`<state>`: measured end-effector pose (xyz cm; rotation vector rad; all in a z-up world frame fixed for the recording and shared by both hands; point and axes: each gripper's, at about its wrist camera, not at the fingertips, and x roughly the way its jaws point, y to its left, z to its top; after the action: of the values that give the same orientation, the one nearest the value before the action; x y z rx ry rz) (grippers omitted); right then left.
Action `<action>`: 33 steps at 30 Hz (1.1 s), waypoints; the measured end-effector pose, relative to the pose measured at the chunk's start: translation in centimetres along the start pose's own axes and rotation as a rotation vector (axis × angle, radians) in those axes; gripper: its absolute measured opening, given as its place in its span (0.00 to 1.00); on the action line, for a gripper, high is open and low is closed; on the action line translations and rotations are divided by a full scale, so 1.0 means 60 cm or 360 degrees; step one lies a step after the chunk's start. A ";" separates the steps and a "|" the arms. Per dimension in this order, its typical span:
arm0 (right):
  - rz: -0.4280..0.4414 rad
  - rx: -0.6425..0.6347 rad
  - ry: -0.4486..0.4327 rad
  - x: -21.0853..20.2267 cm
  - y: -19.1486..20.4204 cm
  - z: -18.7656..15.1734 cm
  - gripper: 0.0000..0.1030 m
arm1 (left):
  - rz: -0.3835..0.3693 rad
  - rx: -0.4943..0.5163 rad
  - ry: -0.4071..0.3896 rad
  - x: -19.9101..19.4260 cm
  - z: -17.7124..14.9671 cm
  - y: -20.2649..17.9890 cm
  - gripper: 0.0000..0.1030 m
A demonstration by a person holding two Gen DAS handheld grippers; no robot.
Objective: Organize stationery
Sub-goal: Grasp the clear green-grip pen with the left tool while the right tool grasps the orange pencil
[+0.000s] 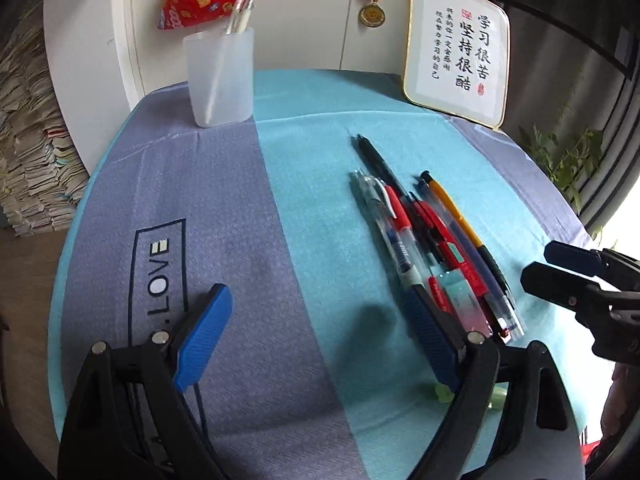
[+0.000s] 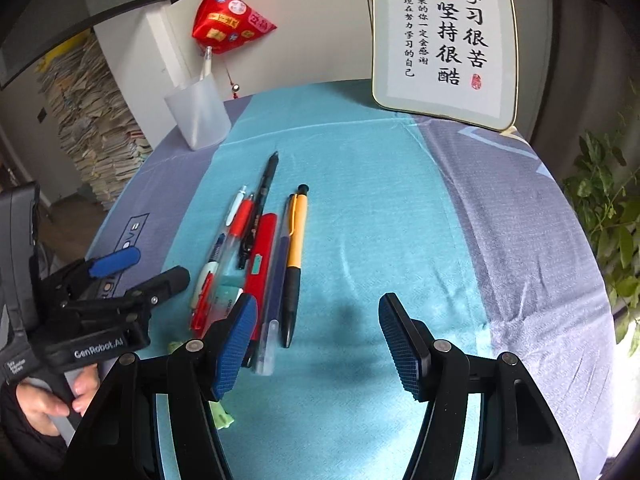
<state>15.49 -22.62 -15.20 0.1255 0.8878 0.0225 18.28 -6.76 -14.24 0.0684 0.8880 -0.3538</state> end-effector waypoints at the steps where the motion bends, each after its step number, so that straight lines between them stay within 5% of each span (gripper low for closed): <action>1: 0.0011 0.0014 0.0002 0.000 -0.002 -0.002 0.63 | -0.0001 0.0009 0.0009 0.001 -0.001 -0.002 0.85; 8: 0.0020 0.0048 0.0000 -0.007 -0.010 -0.012 0.63 | -0.0040 -0.0021 -0.0014 -0.011 0.006 -0.002 0.85; 17: 0.0002 0.0061 0.0033 -0.002 -0.013 -0.012 0.63 | 0.0088 0.0102 0.0005 0.007 0.013 -0.030 0.87; 22: 0.0015 0.0078 0.0040 0.001 -0.016 -0.006 0.63 | 0.0078 0.0057 0.0074 0.014 0.021 -0.028 0.87; 26: 0.0011 0.0077 0.0040 0.002 -0.013 0.002 0.63 | 0.0049 -0.0024 0.0276 0.037 0.045 -0.030 0.88; 29: -0.0010 0.0053 0.0024 -0.003 -0.007 0.012 0.63 | 0.0073 0.0071 0.0316 0.051 0.058 -0.048 0.77; 31: -0.0033 0.0040 0.0016 -0.004 -0.005 0.018 0.63 | 0.0103 0.0130 0.0280 0.047 0.057 -0.064 0.51; 32: -0.0042 0.0040 0.0016 -0.004 -0.006 0.021 0.63 | 0.0097 0.0128 0.0273 0.044 0.058 -0.067 0.29; 33: -0.0047 0.0045 0.0017 -0.003 -0.008 0.024 0.63 | 0.0063 0.0110 0.0289 0.044 0.059 -0.067 0.24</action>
<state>16.47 -23.23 -14.24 0.1388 0.9006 -0.0168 21.13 -11.98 -13.66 0.1841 1.0527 -0.3449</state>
